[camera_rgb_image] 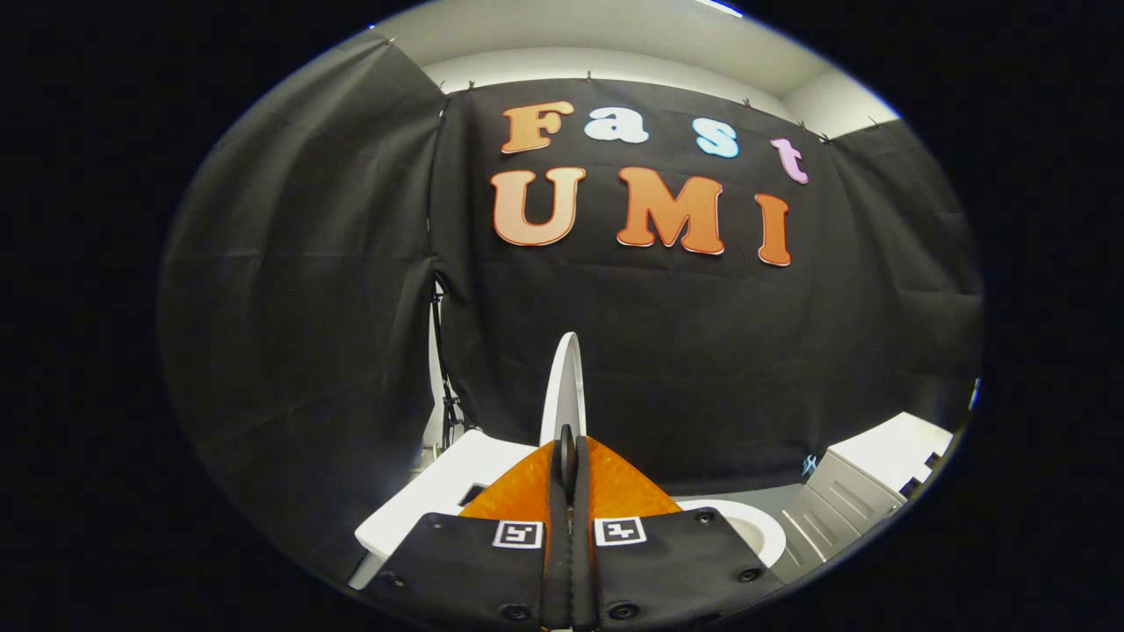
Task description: Open the toilet lid.
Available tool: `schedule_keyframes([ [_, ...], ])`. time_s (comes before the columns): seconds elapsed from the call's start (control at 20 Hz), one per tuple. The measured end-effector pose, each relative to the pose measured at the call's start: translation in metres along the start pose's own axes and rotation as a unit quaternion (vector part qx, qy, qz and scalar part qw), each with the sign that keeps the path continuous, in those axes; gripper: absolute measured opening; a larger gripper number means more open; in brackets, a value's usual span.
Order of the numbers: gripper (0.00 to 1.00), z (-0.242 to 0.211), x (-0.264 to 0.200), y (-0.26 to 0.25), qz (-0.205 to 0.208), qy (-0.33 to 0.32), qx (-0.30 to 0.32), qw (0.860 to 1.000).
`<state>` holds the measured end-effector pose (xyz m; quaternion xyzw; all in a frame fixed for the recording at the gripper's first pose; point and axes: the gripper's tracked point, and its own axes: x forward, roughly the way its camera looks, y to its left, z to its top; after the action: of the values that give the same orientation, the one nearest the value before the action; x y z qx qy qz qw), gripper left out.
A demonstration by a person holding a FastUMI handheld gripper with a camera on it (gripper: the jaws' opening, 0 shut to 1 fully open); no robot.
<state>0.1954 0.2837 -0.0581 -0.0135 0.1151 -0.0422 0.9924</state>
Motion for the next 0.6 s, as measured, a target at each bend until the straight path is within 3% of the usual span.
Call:
schedule_keyframes([
  [0.35,0.08,-0.006,0.003,0.062,0.027,-0.001,-0.042,0.999],
  [0.6,0.08,-0.006,0.004,0.08,0.029,-0.007,-0.076,0.997],
])
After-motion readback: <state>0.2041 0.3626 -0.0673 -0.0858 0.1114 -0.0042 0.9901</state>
